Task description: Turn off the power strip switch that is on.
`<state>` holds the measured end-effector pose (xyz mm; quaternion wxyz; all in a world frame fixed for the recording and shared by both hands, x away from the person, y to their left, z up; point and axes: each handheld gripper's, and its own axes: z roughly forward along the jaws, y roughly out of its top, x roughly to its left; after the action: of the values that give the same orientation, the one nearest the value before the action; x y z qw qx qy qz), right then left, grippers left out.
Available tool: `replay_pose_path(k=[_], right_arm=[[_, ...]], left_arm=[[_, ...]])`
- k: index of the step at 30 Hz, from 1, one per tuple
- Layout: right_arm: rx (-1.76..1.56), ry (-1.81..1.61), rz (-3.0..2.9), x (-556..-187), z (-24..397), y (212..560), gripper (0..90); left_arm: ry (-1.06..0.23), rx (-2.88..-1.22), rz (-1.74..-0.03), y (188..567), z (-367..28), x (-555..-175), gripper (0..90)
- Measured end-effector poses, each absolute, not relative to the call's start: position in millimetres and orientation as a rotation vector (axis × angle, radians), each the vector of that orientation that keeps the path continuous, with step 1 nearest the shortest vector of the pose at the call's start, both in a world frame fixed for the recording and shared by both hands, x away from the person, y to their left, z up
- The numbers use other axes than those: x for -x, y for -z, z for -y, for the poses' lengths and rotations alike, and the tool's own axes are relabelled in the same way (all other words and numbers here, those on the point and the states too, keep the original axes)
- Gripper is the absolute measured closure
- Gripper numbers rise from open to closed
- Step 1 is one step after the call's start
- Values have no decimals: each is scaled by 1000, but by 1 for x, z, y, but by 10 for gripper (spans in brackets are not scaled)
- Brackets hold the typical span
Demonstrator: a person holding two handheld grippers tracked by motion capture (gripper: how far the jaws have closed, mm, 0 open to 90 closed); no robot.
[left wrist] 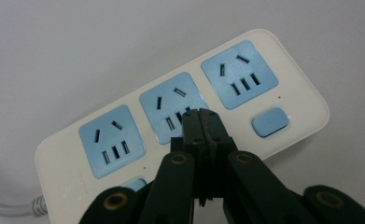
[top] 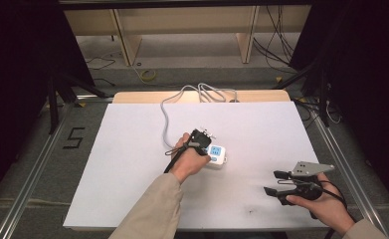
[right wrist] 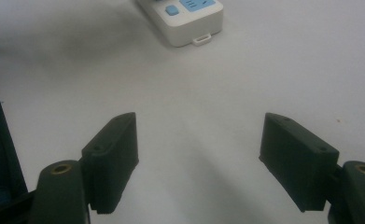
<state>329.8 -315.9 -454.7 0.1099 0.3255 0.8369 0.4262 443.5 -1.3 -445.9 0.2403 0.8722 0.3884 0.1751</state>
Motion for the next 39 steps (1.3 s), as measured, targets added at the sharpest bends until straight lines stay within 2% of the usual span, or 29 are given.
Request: replay_pose_path(k=[16, 18, 22, 32, 39], right_arm=[[-959, -1251, -2459, -330, 316, 455, 281], [-960, -1251, -2459, -330, 317, 455, 280], [-961, -1252, -2458, -330, 317, 455, 281], [-964, -1257, -2460, -331, 318, 455, 281], [-959, -1258, -2462, -331, 318, 455, 281]], left_arm=[[-473, -2407, -1075, 444, 3, -445, 900], [-421, -2397, -1080, 445, 4, -445, 900], [-485, -2425, -1070, 445, 10, -442, 900], [-400, -2364, -1133, 444, 3, -446, 900], [-392, -2368, -1133, 443, 0, -445, 900]])
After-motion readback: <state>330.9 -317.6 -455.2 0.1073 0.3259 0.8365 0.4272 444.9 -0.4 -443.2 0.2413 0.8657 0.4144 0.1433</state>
